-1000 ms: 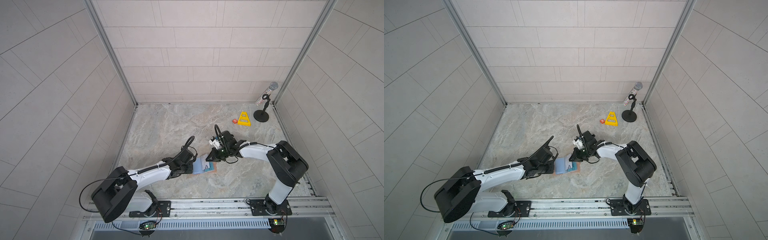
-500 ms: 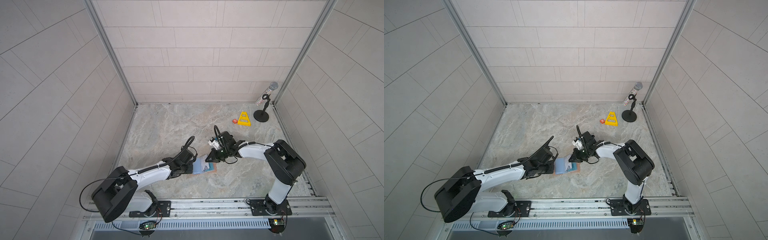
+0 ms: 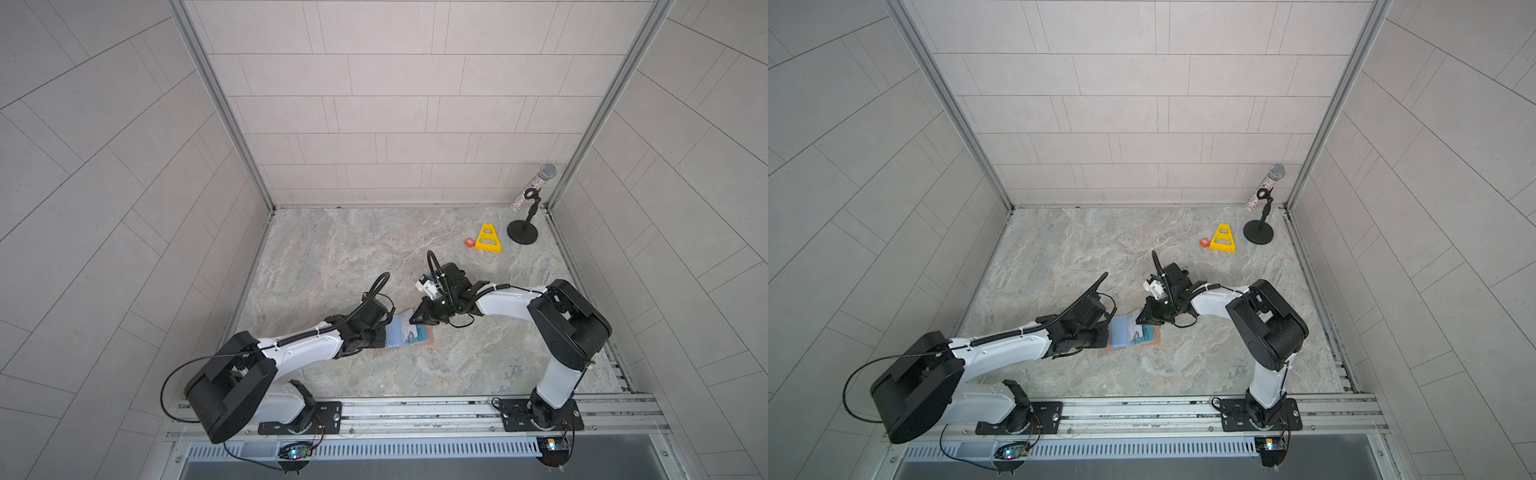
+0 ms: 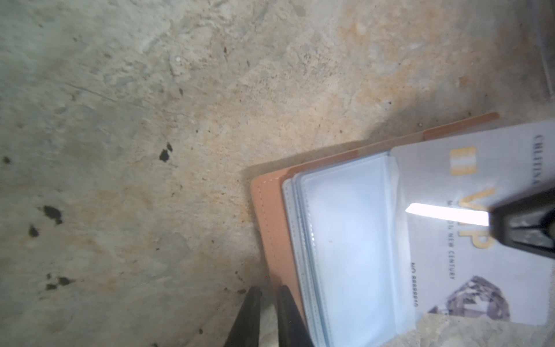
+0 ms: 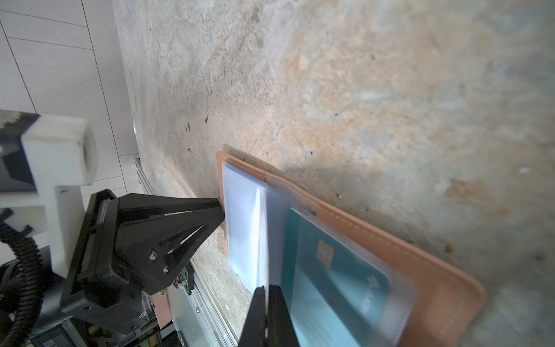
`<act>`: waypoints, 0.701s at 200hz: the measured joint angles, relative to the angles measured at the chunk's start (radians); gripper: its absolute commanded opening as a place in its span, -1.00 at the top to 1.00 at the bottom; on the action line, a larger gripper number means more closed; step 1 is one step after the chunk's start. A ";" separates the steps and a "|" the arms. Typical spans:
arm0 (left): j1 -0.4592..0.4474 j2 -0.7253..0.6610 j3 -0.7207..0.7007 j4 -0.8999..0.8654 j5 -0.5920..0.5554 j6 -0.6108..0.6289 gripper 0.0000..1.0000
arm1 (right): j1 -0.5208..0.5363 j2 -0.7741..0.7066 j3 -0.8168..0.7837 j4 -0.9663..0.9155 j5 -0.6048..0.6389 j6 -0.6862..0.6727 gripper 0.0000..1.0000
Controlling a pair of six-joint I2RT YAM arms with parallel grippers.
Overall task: Insert credit cards into a card holder
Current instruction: Insert the credit card into the card slot.
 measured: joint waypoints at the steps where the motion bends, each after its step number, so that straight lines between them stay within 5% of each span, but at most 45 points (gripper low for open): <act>1: 0.000 0.000 0.000 0.000 0.000 0.000 0.64 | 0.000 0.000 0.000 0.000 0.000 0.000 1.00; 140: -0.007 0.010 0.000 0.016 -0.010 0.000 0.64 | 0.012 0.026 0.000 0.009 -0.005 -0.003 1.00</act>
